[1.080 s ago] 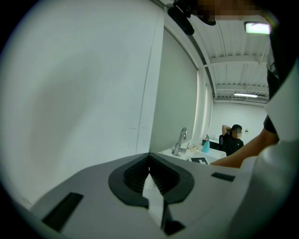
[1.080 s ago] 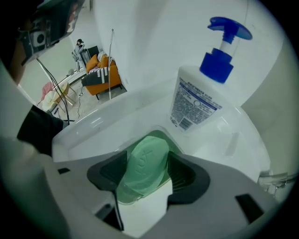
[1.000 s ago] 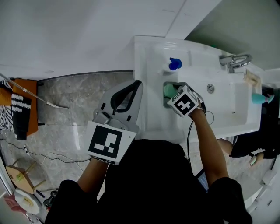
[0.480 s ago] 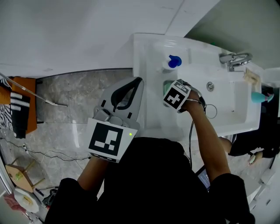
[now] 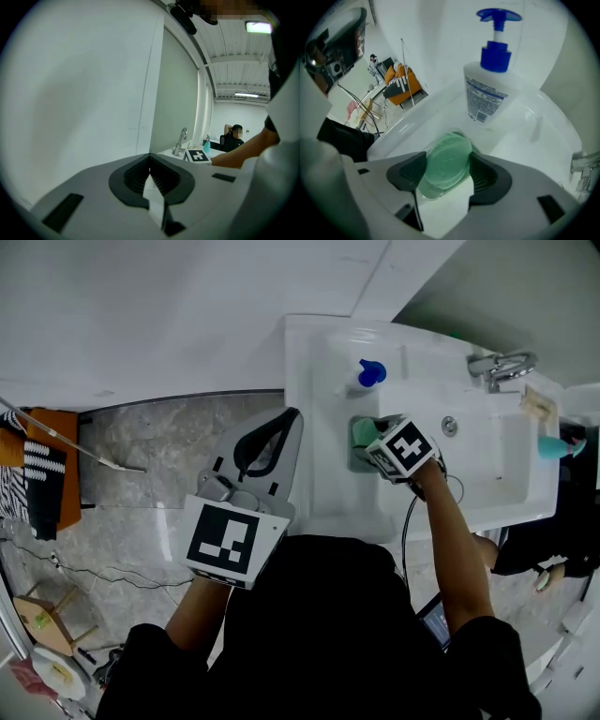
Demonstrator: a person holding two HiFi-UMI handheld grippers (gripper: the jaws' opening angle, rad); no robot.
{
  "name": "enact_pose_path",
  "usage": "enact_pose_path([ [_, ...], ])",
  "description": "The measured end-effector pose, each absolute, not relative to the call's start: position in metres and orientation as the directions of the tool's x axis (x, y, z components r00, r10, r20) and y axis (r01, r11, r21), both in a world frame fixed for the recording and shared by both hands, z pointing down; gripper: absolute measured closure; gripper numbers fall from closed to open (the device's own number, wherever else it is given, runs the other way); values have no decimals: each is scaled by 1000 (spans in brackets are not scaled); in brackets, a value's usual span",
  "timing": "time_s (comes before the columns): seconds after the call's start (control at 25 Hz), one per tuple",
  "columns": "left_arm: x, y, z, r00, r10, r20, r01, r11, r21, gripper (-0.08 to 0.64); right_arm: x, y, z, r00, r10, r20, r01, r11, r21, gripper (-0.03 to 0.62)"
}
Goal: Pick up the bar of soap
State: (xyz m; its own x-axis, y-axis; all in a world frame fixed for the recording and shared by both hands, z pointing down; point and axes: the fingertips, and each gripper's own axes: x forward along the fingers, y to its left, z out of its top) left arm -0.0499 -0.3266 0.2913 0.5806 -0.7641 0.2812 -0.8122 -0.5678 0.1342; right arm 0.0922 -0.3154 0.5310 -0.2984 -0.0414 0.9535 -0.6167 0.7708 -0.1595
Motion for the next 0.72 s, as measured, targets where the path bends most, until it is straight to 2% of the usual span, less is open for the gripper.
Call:
enact_pose_path([
  [0.36, -44, -326, 291, 597, -750, 284, -799, -589, 121, 552, 94, -323, 494, -538, -144, 831, -694, 634, -339, 290],
  [0.72, -37, -324, 291, 603, -741, 297, -793, -597, 120, 552, 99, -321, 489, -646, -200, 737, -698, 547, -463, 293],
])
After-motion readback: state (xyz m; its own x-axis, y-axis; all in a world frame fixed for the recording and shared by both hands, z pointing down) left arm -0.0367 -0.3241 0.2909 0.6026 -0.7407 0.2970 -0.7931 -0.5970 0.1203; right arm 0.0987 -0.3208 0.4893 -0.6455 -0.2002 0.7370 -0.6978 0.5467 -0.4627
